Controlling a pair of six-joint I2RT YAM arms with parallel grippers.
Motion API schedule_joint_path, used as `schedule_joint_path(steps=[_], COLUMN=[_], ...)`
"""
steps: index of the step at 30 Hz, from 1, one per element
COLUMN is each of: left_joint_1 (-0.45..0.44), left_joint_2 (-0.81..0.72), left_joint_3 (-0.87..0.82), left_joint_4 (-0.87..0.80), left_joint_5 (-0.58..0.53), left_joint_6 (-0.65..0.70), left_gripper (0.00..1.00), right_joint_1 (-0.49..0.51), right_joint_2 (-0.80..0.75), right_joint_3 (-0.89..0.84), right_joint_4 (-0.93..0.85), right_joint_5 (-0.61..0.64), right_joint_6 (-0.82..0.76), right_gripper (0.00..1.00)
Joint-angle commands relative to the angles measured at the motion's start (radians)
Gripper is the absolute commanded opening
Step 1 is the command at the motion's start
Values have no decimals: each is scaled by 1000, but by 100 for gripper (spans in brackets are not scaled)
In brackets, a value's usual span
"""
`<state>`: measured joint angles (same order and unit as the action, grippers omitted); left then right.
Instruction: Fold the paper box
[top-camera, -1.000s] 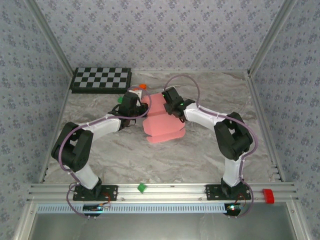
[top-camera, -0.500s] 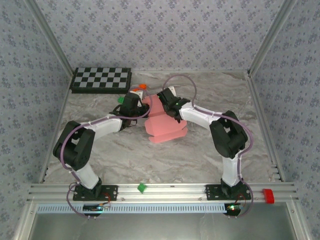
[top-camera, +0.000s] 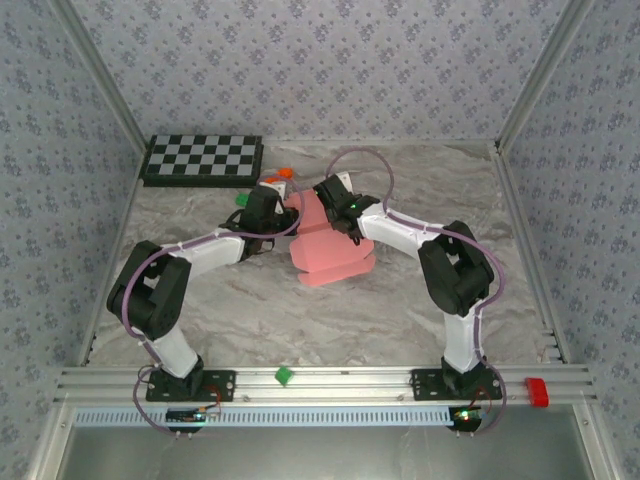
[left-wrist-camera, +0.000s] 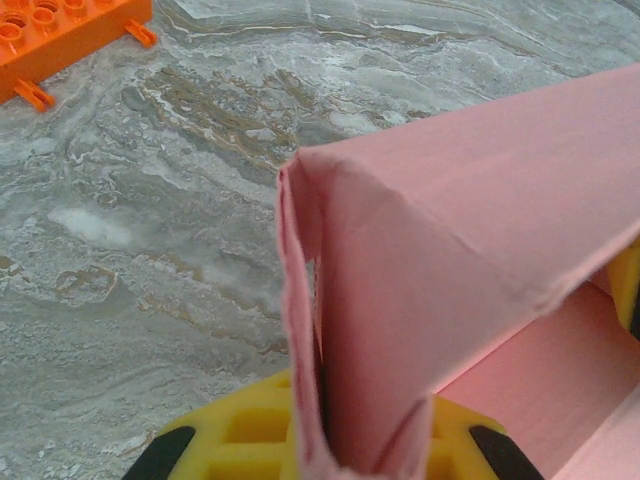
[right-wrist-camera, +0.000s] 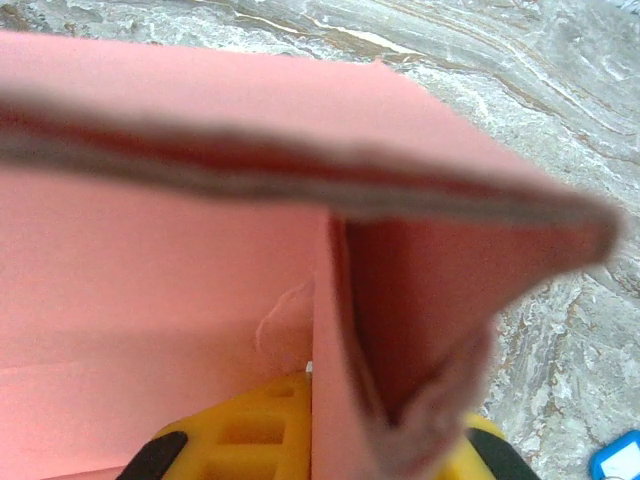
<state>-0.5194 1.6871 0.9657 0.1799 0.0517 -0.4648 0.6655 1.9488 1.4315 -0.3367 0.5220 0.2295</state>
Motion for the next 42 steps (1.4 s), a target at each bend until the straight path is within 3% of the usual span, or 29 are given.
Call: schedule_joint_path(steps=[1,28,42], left_joint_1=[3,-5,-13], left_joint_2=[-5,11,10], left_joint_3=[23,29,34], left_joint_4=[-6,-4,-19], left_joint_5=[5,4,-7], left_joint_6=[6,5,-7], left_gripper=[3,3,3], right_joint_1=[-30,-35,-63], right_joint_2=[19,-63,-169], right_joint_3=[1,5,-25], right_joint_4=[-41,12,-27], right_joint_5=[-4,-283,-226], right_joint_6=[-7,24,25], right_gripper=[14,45,65])
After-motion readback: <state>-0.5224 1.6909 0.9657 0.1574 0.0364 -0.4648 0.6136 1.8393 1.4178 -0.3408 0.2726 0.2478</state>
